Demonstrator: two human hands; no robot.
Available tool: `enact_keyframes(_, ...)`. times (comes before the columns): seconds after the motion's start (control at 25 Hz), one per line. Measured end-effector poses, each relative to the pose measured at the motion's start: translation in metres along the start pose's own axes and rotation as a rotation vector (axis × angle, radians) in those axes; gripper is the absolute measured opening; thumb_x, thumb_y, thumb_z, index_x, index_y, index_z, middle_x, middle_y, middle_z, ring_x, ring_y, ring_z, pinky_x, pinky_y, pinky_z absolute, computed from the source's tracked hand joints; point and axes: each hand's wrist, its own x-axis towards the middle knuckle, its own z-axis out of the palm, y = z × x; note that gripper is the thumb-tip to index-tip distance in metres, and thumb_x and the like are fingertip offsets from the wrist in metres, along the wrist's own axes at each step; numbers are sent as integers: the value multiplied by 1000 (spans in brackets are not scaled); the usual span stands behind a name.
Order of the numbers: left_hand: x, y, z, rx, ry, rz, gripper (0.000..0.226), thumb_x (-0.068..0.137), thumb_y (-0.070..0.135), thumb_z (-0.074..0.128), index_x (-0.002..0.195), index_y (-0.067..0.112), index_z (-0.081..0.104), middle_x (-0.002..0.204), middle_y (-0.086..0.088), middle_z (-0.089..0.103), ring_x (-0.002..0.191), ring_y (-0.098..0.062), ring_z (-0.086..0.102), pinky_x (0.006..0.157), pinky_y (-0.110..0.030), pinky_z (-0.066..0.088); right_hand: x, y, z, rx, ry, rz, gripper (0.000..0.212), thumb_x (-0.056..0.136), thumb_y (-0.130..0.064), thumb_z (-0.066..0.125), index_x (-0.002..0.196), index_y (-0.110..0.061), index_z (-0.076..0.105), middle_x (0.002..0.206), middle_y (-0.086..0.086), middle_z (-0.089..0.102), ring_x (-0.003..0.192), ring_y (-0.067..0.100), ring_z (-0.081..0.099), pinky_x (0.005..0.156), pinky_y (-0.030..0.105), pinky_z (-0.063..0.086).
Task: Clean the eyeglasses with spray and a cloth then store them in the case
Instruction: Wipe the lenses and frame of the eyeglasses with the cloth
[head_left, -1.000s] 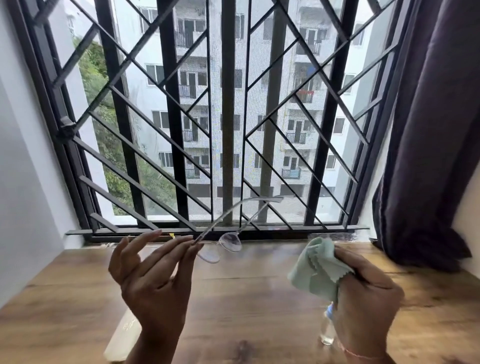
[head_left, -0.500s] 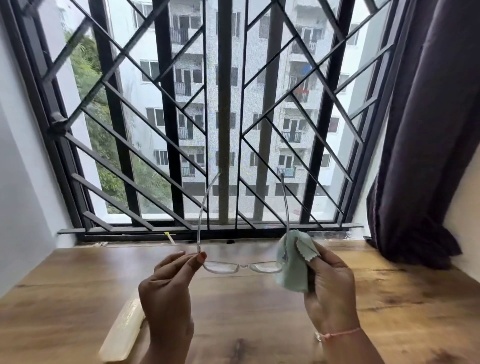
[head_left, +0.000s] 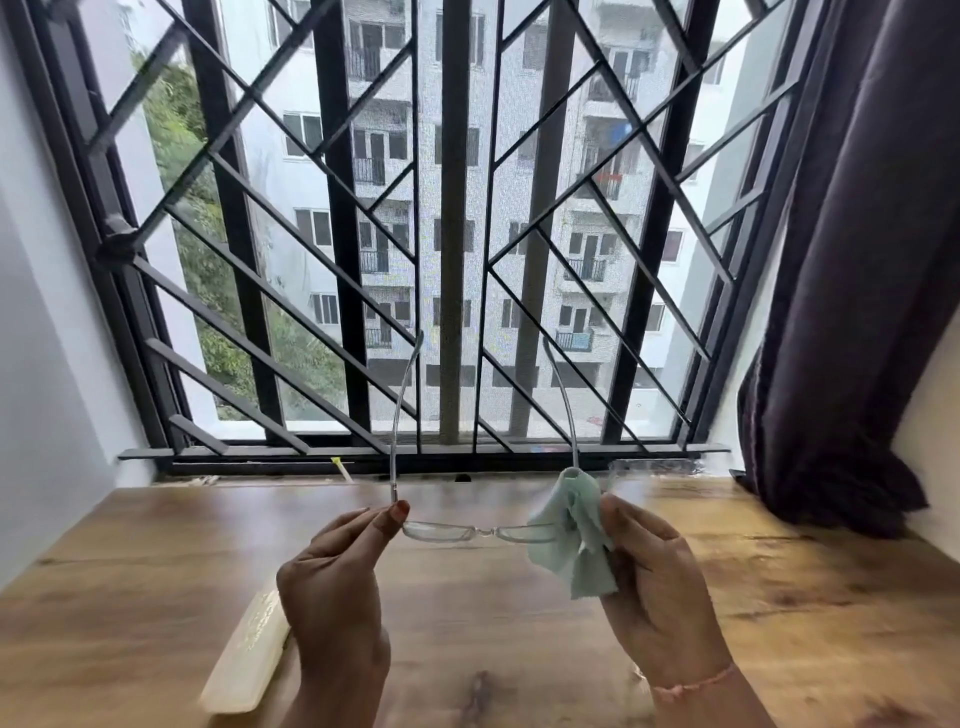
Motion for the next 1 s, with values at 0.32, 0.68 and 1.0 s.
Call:
enact_keyframes(0.32, 1, 5, -1, 44, -69, -47, 20, 58, -8, 76, 53, 11, 72, 54, 2, 68, 52, -1, 61, 53, -2, 43, 1, -5, -3, -209, -39, -102, 50, 18, -13, 93, 59, -9, 64, 60, 11, 67, 55, 19, 66, 50, 24, 54)
enact_keyframes(0.68, 2, 7, -3, 54, -160, -194, 13, 40, 12, 75, 52, 8, 72, 54, -4, 69, 63, -13, 65, 88, -29, 42, -3, -14, -6, -71, -168, 132, 64, 4, -5, 91, 65, -3, 74, 61, 11, 70, 50, 19, 66, 46, 27, 55)
enact_keyframes(1.0, 5, 3, -12, 152, -126, -109, 15, 49, 1, 77, 51, 16, 73, 53, -2, 69, 64, -16, 63, 78, -19, 46, -8, -9, -4, -407, -75, 1, 58, 12, -13, 93, 64, 1, 72, 61, 15, 70, 51, 19, 64, 47, 26, 52)
